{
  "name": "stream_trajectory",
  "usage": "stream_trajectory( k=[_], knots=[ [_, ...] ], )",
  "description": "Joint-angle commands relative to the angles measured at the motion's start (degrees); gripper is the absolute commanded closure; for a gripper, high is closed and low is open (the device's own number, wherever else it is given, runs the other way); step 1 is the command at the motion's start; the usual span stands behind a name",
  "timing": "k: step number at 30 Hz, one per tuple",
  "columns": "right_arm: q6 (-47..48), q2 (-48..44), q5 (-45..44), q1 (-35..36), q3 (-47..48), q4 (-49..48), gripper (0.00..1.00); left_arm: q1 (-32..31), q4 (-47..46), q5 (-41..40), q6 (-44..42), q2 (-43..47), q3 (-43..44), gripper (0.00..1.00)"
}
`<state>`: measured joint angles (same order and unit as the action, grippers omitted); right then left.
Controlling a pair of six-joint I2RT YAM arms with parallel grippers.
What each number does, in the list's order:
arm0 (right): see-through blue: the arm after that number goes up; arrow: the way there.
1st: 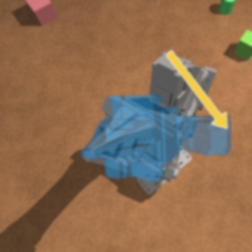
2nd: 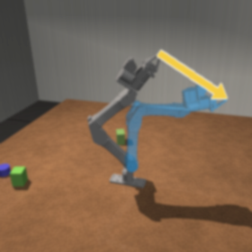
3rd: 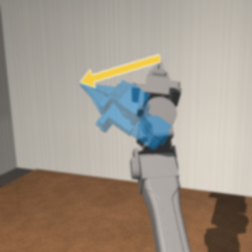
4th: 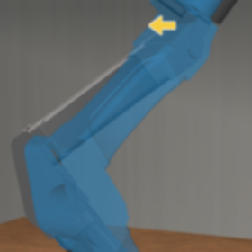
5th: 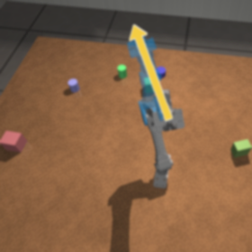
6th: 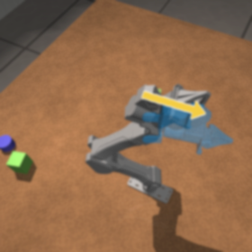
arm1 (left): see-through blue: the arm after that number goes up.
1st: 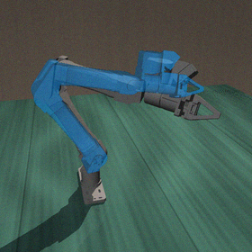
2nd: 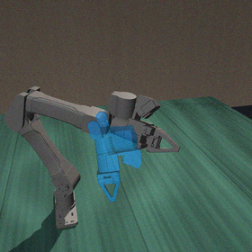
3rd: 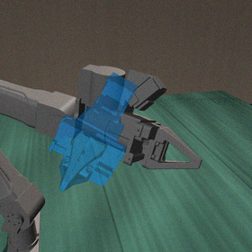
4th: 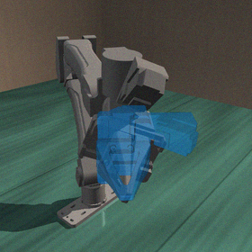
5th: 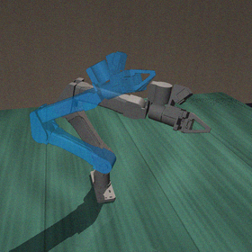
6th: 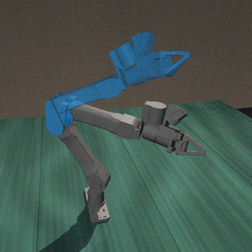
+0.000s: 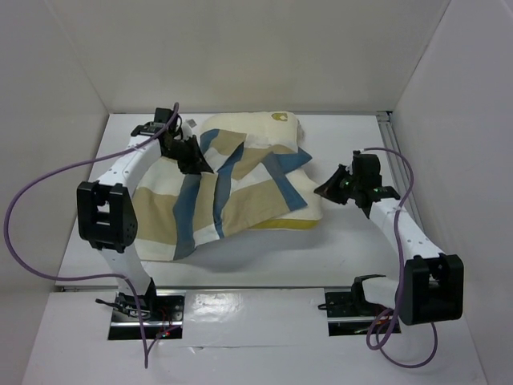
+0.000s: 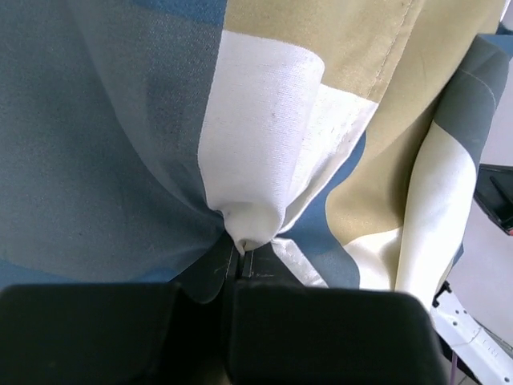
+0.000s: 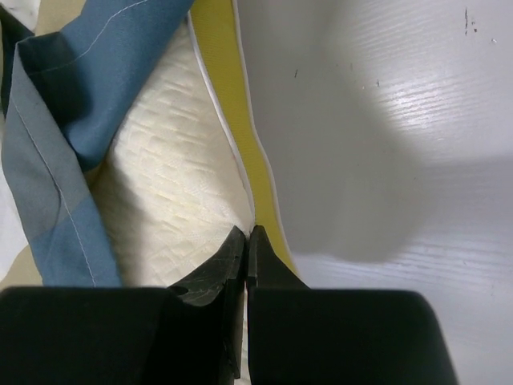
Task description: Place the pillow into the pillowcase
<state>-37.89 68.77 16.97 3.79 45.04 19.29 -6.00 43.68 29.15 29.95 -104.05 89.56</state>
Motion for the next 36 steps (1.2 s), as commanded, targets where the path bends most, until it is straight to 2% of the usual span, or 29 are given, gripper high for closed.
stream_trajectory(
  k=[1, 3, 5, 6, 7, 8, 11, 12, 13, 16, 20, 23, 31, 34, 36],
  knots=[
    [4.75, 0.92, -18.38, -6.08, 0.14, 5.85, 1.00, 7.24, -3.86, -12.97, -5.52, 4.99, -2.71, 1.00],
    [4.75, 0.92, -18.38, -6.08, 0.14, 5.33, 1.00, 7.23, -3.34, -13.67, -5.52, 5.00, -2.72, 0.97],
    [4.75, 1.45, -19.07, -6.08, 0.14, 5.32, 1.00, 7.23, -1.24, -14.90, -6.05, 3.51, -1.16, 0.42],
    [4.75, 1.45, -19.86, -6.08, 0.14, 5.32, 1.00, 7.23, -0.36, -16.13, -6.05, 2.98, -1.14, 0.22],
    [5.28, 1.97, -19.87, -6.08, 0.14, 5.32, 1.00, 7.23, 0.34, -18.84, -6.05, 2.98, -0.44, 0.08],
    [5.28, 1.98, -20.57, -6.08, 0.14, 5.32, 1.00, 7.23, 0.96, -20.34, -5.27, 2.98, -0.44, 0.00],
    [5.28, 1.98, -21.10, -6.08, 0.14, 5.32, 1.00, 7.76, 2.10, -27.54, -1.75, 3.50, -1.05, 0.00],
    [5.28, 1.98, -21.10, -6.60, 0.14, 5.32, 1.00, 9.41, 2.81, -29.74, -0.61, 3.50, -1.05, 0.00],
    [5.28, 1.98, -21.10, -6.60, 0.14, 4.71, 1.00, 10.21, 4.12, -35.24, 2.71, 2.98, -1.05, 0.00],
    [5.28, 1.98, -19.09, -6.60, 0.14, 3.48, 1.00, 13.63, 7.11, -42.12, 6.77, 0.43, -1.66, 0.00],
    [4.75, 1.98, -17.85, -6.60, -0.39, 2.95, 1.00, 14.79, 6.59, -46.72, 9.67, -0.72, -4.74, 0.00],
    [4.75, 1.98, -17.24, -6.60, -0.39, 2.34, 1.00, 15.93, 4.85, -47.43, 9.43, -0.72, -5.71, 0.00],
    [4.75, 1.98, -16.62, -6.60, -0.92, 1.28, 1.00, 16.46, 4.83, -44.35, 8.28, -7.65, -6.23, 0.00],
    [4.75, 1.98, -16.62, -6.60, -0.92, 1.28, 1.00, 16.46, 4.83, -44.35, 8.28, -9.41, -5.72, 0.09],
    [4.75, 1.46, -17.15, -6.60, -0.92, 1.28, 1.00, 17.07, 4.83, -44.35, 8.28, -10.55, -5.19, 0.21]
  ],
)
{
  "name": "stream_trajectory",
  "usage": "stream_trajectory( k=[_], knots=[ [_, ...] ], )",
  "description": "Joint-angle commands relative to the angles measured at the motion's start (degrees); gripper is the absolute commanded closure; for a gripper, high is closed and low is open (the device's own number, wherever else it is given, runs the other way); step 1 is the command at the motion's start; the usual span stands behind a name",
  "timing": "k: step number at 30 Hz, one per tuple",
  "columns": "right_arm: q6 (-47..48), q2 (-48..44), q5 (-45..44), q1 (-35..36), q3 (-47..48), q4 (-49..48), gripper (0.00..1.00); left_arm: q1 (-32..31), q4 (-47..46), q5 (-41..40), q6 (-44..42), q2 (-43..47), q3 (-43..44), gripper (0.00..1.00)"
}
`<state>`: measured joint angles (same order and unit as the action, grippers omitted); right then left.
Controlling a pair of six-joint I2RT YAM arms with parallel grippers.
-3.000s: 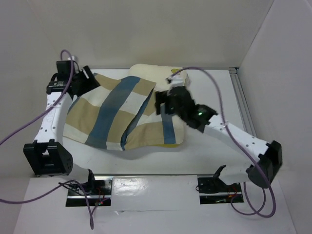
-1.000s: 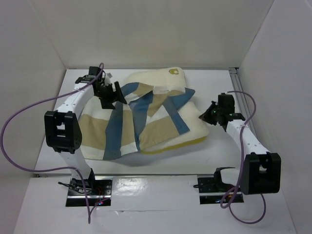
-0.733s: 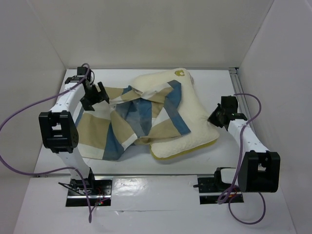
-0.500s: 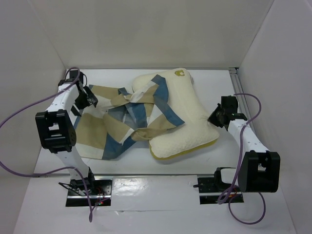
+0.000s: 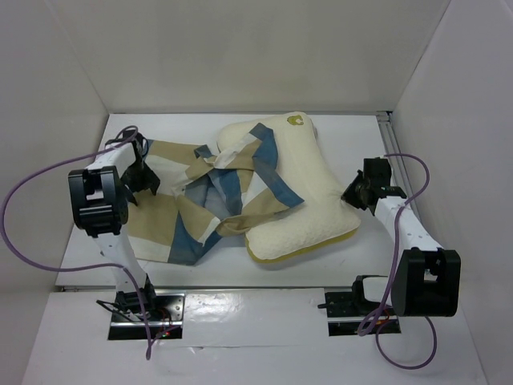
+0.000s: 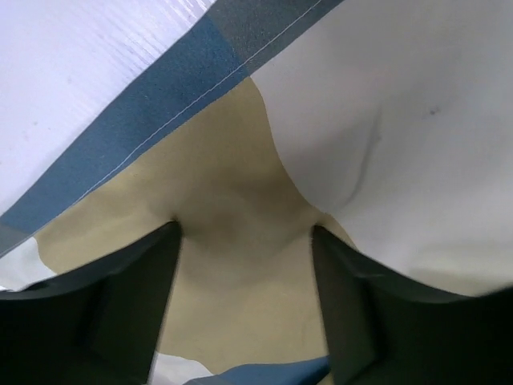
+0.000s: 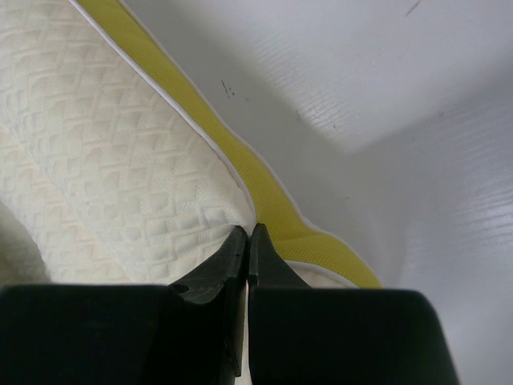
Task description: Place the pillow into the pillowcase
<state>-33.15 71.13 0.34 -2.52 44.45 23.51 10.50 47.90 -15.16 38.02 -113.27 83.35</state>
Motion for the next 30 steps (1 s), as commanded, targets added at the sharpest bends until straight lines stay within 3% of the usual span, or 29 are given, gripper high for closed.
stream_trajectory(
  k=[1, 3, 4, 5, 6, 15, 22, 27, 30],
  knots=[
    [0.01, -0.91, -0.51, -0.29, -0.32, -2.94, 1.00, 1.09, 0.62, -0.05, 0.73, -1.34, 1.02, 0.26],
    [0.01, -0.91, -0.51, -0.90, 0.20, -2.42, 1.00, 1.63, 1.14, 0.56, 0.22, -2.91, 1.81, 0.37],
    [0.01, -1.43, -0.51, -0.90, 0.20, -2.41, 1.00, 1.63, 1.14, 0.57, 0.21, -2.92, 2.68, 0.73],
    [0.01, -1.44, -0.51, -0.90, 0.20, -2.41, 1.00, 2.32, 1.14, 0.57, 0.21, -2.92, 3.82, 0.92],
    [0.01, -1.44, -1.04, -1.43, 0.20, -2.41, 1.00, 2.94, 1.84, 0.57, 0.21, -3.53, 4.71, 1.00],
    [-0.52, 0.40, -0.43, -1.43, 2.13, -2.94, 1.00, 4.79, 7.64, -9.44, 0.92, -2.22, 20.43, 1.00],
    [-1.57, -1.52, -11.21, -3.53, 6.60, 1.54, 1.00, 6.02, 9.67, -13.58, 0.92, -4.05, 30.54, 1.00],
    [-1.57, -1.53, -18.79, -5.74, 11.88, 4.52, 1.00, 6.55, 10.72, -15.08, 2.23, -5.12, 31.70, 1.00],
    [0.09, 1.44, -17.66, -6.26, 15.40, 3.91, 1.00, 7.25, 11.51, -15.08, 2.76, -5.64, 33.28, 1.00]
  ],
)
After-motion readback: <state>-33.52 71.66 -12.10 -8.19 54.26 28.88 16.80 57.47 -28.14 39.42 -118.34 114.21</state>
